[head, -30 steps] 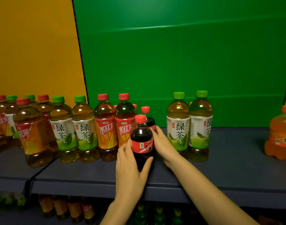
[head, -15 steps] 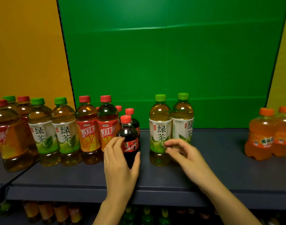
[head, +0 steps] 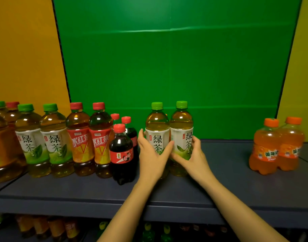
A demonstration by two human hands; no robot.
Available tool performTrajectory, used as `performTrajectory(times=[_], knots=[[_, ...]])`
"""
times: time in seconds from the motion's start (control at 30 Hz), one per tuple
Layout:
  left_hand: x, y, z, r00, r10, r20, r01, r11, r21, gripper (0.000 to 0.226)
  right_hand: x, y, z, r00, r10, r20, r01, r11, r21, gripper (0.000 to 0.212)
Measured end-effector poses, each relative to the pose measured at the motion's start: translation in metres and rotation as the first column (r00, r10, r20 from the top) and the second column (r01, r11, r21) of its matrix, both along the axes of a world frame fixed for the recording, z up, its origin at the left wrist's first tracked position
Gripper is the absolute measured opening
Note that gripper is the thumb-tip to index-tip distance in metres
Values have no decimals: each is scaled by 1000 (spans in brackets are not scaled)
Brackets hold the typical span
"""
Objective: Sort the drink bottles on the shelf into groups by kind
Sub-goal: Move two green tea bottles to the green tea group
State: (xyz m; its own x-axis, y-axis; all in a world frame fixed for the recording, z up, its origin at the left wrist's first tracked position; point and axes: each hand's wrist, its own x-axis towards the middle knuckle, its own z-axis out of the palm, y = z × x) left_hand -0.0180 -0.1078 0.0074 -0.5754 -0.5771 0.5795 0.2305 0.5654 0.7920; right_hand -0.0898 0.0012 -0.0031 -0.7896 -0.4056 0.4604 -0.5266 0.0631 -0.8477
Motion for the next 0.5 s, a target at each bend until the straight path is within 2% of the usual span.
performTrajectory(times=[0.1, 0.23, 0.33, 0.5], knots=[[-8, -10, -2, 999, -30, -22, 33, 987, 160, 68, -5, -2, -4, 995, 33, 89, -33, 999, -8, 82], [-14, -18, -6, 987, -157, -23, 157, 937, 313, 61, -11, -4, -6, 984, 22, 174, -15, 999, -42, 69], [-13, -14, -4, 982, -183, -49, 189, 934, 304, 49, -9, 0, -5, 986, -10, 165, 24, 996, -85, 60], [5, 3, 2, 986, -158, -58, 168, 954, 250, 54, 2, 19, -2, 990, 24, 142, 0, 986, -166, 55]])
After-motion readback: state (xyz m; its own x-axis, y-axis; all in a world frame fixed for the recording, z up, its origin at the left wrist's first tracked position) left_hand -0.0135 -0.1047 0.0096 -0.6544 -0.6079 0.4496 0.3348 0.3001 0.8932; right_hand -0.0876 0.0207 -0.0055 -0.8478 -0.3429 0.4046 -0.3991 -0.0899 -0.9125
